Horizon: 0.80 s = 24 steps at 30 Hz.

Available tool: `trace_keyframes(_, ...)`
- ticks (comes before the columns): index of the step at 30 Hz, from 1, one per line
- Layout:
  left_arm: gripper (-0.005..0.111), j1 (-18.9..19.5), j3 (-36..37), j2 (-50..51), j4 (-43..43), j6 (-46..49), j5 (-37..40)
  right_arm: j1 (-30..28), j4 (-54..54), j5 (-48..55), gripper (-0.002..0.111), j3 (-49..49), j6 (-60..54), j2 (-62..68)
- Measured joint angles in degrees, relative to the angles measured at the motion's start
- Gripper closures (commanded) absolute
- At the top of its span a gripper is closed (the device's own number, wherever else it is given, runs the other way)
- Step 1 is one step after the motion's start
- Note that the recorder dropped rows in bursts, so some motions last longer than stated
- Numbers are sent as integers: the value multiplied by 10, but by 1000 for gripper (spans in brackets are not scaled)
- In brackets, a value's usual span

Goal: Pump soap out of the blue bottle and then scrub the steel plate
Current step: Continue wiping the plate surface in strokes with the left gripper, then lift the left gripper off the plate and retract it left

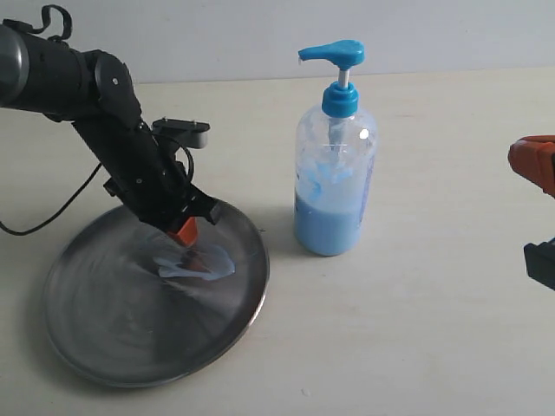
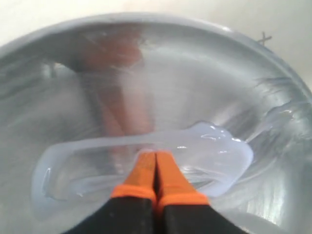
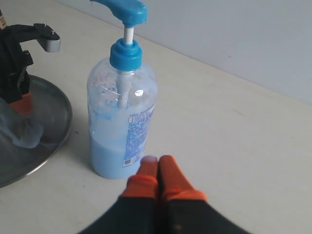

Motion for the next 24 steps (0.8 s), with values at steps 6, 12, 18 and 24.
trace_keyframes(6, 107, 0, 0, -34, 0, 0, -1, 0, 11, -8, 108, 0, 0, 0)
trace_keyframes(12, 107, 0, 0, -61, 0, 0, -3, 0, 15, -8, 108, 0, 0, 0)
trace_keyframes(18, 107, 0, 0, -85, 0, 0, -3, 0, 17, -8, 108, 0, 0, 0)
trace_keyframes(24, 107, 0, 20, -109, -11, 0, -8, 0, 18, -8, 108, 0, 0, 0)
